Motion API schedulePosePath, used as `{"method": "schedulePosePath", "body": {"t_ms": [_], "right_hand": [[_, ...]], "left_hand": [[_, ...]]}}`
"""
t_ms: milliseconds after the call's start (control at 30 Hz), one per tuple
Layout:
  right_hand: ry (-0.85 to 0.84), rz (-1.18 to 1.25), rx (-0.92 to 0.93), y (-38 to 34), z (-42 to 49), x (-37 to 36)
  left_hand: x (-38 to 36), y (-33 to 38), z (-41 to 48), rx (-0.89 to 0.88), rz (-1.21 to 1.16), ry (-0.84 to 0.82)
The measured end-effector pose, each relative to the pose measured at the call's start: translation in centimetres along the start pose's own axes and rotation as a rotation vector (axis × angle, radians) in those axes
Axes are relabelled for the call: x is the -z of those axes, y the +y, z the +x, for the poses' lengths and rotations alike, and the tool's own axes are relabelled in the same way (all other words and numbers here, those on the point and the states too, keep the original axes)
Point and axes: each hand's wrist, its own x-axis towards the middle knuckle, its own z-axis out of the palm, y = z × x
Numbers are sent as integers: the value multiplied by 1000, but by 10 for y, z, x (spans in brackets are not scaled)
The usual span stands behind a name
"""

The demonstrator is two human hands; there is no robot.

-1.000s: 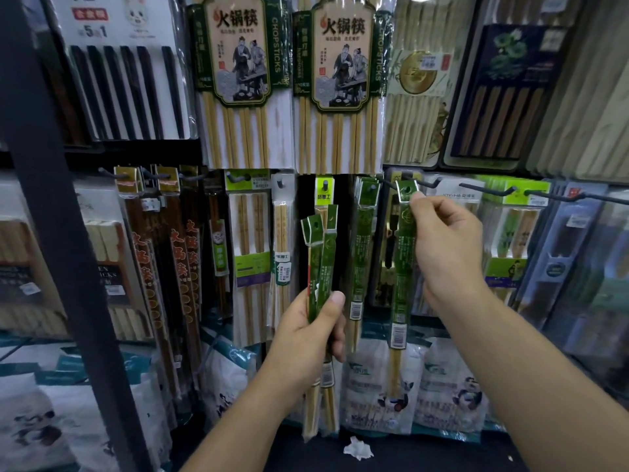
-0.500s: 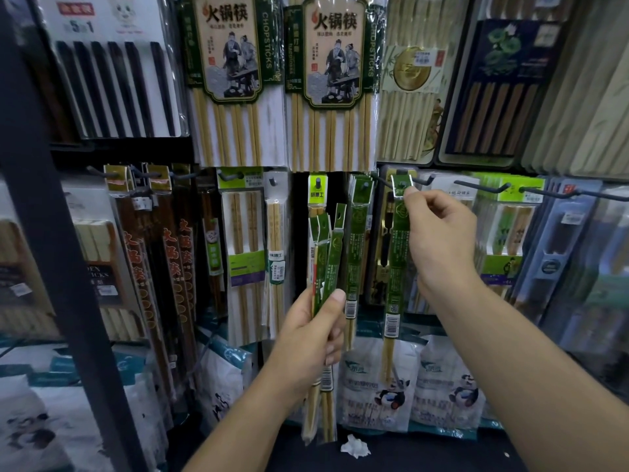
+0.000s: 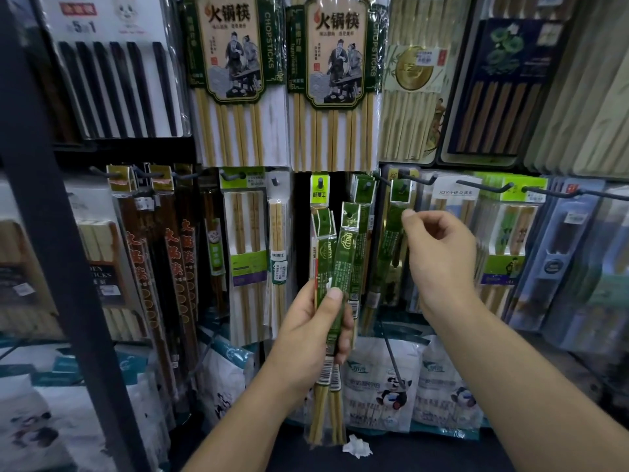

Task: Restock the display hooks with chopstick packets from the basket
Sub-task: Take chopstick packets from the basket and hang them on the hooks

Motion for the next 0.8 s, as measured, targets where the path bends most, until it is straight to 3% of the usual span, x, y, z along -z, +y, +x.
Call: {"method": "schedulePosePath", "body": {"t_ms": [167,267,467,600,800], "right_hand": [[-296,38,-8,-7,-31,-1],[-358,110,-38,-11,-36,-3],[-307,152,-55,-17,-30,-2],[-136,159,-54,-25,-10,0],[-73,67,10,-23,6,1]], "left_hand": [[-3,1,-2,-22,28,-24],[-5,1,-2,-16,2,-38],[-5,0,-1,10,-58,6],[0,-4,3,5,15,152],[0,0,3,-3,-2,133]]}}
